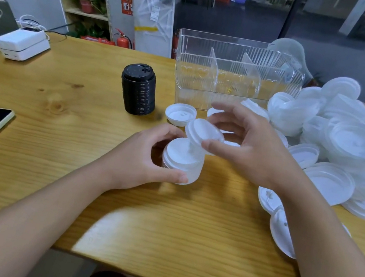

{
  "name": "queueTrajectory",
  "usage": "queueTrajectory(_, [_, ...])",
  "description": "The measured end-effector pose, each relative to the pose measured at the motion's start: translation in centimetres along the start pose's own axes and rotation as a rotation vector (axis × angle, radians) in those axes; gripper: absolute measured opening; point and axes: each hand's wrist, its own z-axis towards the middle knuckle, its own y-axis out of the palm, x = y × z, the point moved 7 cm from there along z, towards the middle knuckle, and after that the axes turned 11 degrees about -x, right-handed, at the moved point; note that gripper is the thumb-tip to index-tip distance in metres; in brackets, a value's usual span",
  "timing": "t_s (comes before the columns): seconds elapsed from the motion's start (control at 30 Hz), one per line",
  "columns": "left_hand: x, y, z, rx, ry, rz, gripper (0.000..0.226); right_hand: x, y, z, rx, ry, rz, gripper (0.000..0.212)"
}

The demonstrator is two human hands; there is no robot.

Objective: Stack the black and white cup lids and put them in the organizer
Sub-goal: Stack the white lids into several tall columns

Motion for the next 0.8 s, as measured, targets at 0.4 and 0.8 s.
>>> queueTrajectory(0.4, [-0.6,0.0,0.2,0.003,-0.05,-0.013,0.085,-0.8,3.9,0.1,-0.136,-0.02,-0.105,0.078])
queueTrajectory(0.8, [-0.4,0.1,0.1,-0.021,-0.029,-0.002,0.105,-0.8,3.6,0.2,-0.137,-0.016,-0.096,0.073])
